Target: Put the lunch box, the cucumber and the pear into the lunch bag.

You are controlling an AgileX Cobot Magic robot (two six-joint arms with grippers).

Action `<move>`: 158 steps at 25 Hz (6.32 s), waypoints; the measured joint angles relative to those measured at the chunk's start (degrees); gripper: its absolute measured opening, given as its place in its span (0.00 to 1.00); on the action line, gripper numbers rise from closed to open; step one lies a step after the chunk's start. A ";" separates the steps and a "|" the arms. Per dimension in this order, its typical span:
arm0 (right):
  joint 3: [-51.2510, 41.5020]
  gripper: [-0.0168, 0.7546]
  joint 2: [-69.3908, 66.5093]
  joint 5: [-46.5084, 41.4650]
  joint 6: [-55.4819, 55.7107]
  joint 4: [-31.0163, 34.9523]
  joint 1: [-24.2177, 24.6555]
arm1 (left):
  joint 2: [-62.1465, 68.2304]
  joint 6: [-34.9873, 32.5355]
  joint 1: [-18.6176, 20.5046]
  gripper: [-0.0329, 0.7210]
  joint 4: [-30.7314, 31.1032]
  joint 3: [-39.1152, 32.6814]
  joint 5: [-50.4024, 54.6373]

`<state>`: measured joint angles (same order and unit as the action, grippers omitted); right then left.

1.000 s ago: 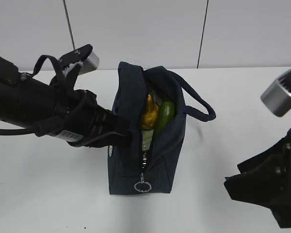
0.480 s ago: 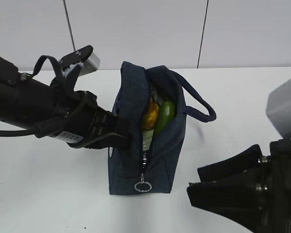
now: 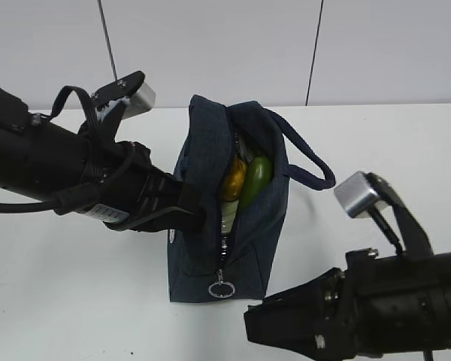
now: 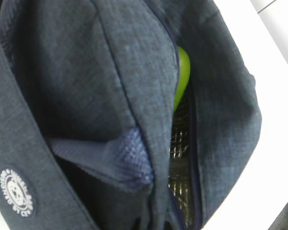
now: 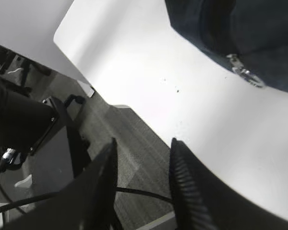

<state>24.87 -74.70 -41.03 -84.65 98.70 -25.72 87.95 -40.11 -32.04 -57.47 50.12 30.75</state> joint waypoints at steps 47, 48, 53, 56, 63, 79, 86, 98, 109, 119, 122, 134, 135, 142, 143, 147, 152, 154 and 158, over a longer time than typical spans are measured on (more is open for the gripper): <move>12.71 0.36 -26.25 8.38 -44.47 4.42 0.00 | 0.00 0.00 0.00 0.02 0.05 0.00 2.50; 13.03 0.36 -26.85 8.38 -44.75 4.42 0.00 | 0.00 0.00 0.00 0.02 0.05 0.00 2.50; 15.41 0.36 -30.77 7.78 -45.34 4.42 0.00 | 0.00 0.00 0.00 0.02 0.05 0.00 2.55; 16.38 0.36 -31.92 6.27 -45.39 4.42 0.00 | 0.00 0.00 0.00 0.02 0.05 0.00 2.55; 16.99 0.36 -31.93 4.11 -45.48 4.42 0.00 | 0.00 0.00 0.00 0.02 0.27 0.00 2.55; 16.99 0.03 -31.93 1.75 -40.81 2.15 0.00 | 0.00 0.00 0.00 0.02 0.43 0.00 2.05; 16.99 0.03 -30.43 -1.95 -33.38 -2.90 0.00 | 0.00 0.00 0.00 0.02 1.19 0.00 1.80; 16.99 0.03 -19.01 -0.96 -23.14 -11.63 0.20 | 0.00 0.00 0.00 0.12 3.75 0.00 1.54; 16.99 0.03 -12.01 2.38 -21.87 -12.94 0.20 | 0.00 0.00 0.00 0.40 7.05 0.00 3.07; 16.99 0.03 -8.96 2.89 -23.96 -8.52 0.20 | 0.00 0.00 0.00 0.41 5.36 0.00 4.61; 16.99 0.03 -8.85 2.93 -24.84 -7.08 0.20 | 0.05 0.00 0.00 0.41 4.65 0.00 4.36; 18.52 0.03 -8.85 5.30 -27.49 -4.08 0.20 | 2.37 0.00 -0.11 0.03 5.61 0.05 4.38; 19.03 0.03 -8.85 5.93 -27.56 -3.96 0.20 | 2.37 0.00 -0.11 0.03 5.89 0.05 4.33; 21.78 0.03 -8.85 10.42 -31.20 -0.97 0.20 | 2.37 0.00 -0.11 0.02 6.40 0.05 4.27; 21.91 0.03 -8.85 11.11 -32.45 0.48 0.20 | 2.37 0.00 -0.11 0.02 6.59 0.05 4.27; 23.88 0.03 -8.85 14.11 -35.12 2.26 0.20 | 2.37 0.00 -0.11 0.02 7.17 0.05 4.27; 27.67 0.03 -10.40 16.35 -36.36 2.71 0.20 | 2.37 0.00 -0.11 0.02 7.32 0.05 4.41; 29.47 0.03 -11.65 17.10 -36.77 2.71 0.20 | 2.37 0.00 -0.11 0.02 7.46 0.05 4.41; 32.89 0.03 -14.06 19.23 -37.69 2.98 0.20 | 2.37 0.00 -0.11 0.02 7.57 0.05 4.41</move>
<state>57.75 -88.77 -21.79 -122.34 101.68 -25.52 90.32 -40.11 -32.15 -49.90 50.17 35.16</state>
